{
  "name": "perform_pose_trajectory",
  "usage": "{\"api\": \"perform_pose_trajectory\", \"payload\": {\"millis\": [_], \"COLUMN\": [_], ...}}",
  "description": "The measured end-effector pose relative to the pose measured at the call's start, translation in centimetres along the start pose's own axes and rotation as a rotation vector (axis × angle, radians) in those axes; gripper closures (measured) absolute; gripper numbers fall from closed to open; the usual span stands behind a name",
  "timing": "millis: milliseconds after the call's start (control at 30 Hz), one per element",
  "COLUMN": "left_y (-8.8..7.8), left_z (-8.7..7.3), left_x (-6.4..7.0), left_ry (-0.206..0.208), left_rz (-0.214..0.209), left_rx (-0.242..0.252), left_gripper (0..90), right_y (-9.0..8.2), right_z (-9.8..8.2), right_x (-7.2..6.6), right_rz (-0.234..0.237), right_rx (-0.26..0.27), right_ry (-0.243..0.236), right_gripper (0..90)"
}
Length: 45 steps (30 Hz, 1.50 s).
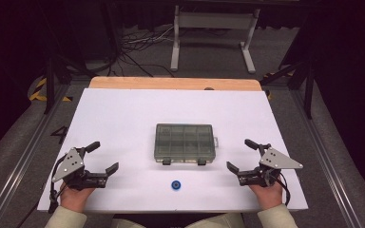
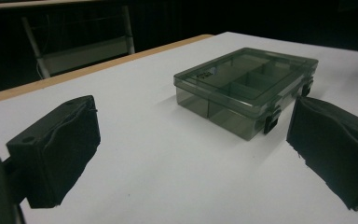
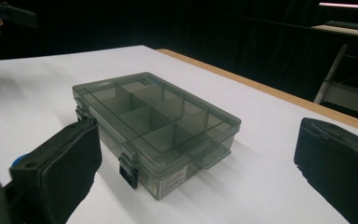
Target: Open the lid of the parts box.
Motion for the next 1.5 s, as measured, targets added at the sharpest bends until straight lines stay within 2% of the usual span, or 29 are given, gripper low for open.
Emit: {"api": "perform_pose_trajectory", "payload": {"millis": [67, 167, 233, 400, 500, 567, 667, 1000, 1100, 1300, 1500], "left_y": [-0.1, 0.0, -0.1, -0.1, 0.0, 0.2, 0.3, 1.3, 1.9, 3.5, 5.0], "left_z": [0.0, 0.0, 0.1, 0.2, 0.2, 0.2, 0.3, 1.1, 1.4, 2.3, 3.0], "left_x": [-0.1, -0.2, -0.2, -0.2, -0.3, -0.1, 0.0, 0.3, 0.5, 0.6, 1.0], "left_ry": [-0.01, -0.05, -0.044, -0.066, -0.053, -0.046, -0.038, -0.049, -0.051, -0.046, -0.026], "left_rz": [-0.001, -0.004, 0.0, 0.001, 0.01, 0.02, 0.014, -0.005, -0.017, -0.038, -0.063], "left_rx": [-0.006, 0.001, 0.002, 0.011, -0.005, -0.033, -0.048, -0.045, -0.049, -0.04, -0.043], "left_gripper": [2.9, 2.3, 1.9, 0.2, 1.3, 1.5, 1.8, 1.9, 1.9, 1.9, 2.0], "right_y": [-0.1, 0.0, 0.2, 0.2, 0.3, 0.3, 0.3, 0.6, 0.9, 2.0, 2.7], "right_z": [0.0, -0.1, -0.3, -0.2, -0.2, -0.3, -0.2, 0.4, 0.8, 1.4, 2.2], "right_x": [0.1, 0.3, 0.3, 0.2, 0.1, 0.1, 0.0, -0.1, -0.2, -0.4, -0.9], "right_rz": [0.0, 0.0, 0.005, 0.011, 0.016, 0.018, 0.021, 0.027, 0.037, 0.057, 0.08], "right_rx": [0.002, -0.005, -0.013, -0.009, -0.014, -0.019, -0.02, -0.019, -0.004, -0.007, 0.004], "right_ry": [0.004, 0.024, 0.037, 0.024, 0.025, 0.024, 0.019, 0.024, 0.033, 0.031, 0.003], "right_gripper": [1.1, 1.0, 1.0, 1.0, 1.0, 1.0, 1.0, 1.1, 1.0, 1.0, 2.3]}}
Point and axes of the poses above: each handheld gripper's, and its own axes: y roughly forward along the jaws, z roughly out of its top, x roughly to its right, the point moved 5 cm from there along y, roughly forward along the jaws, and after that the axes turned 8 degrees about -z, right-handed, at the moved point
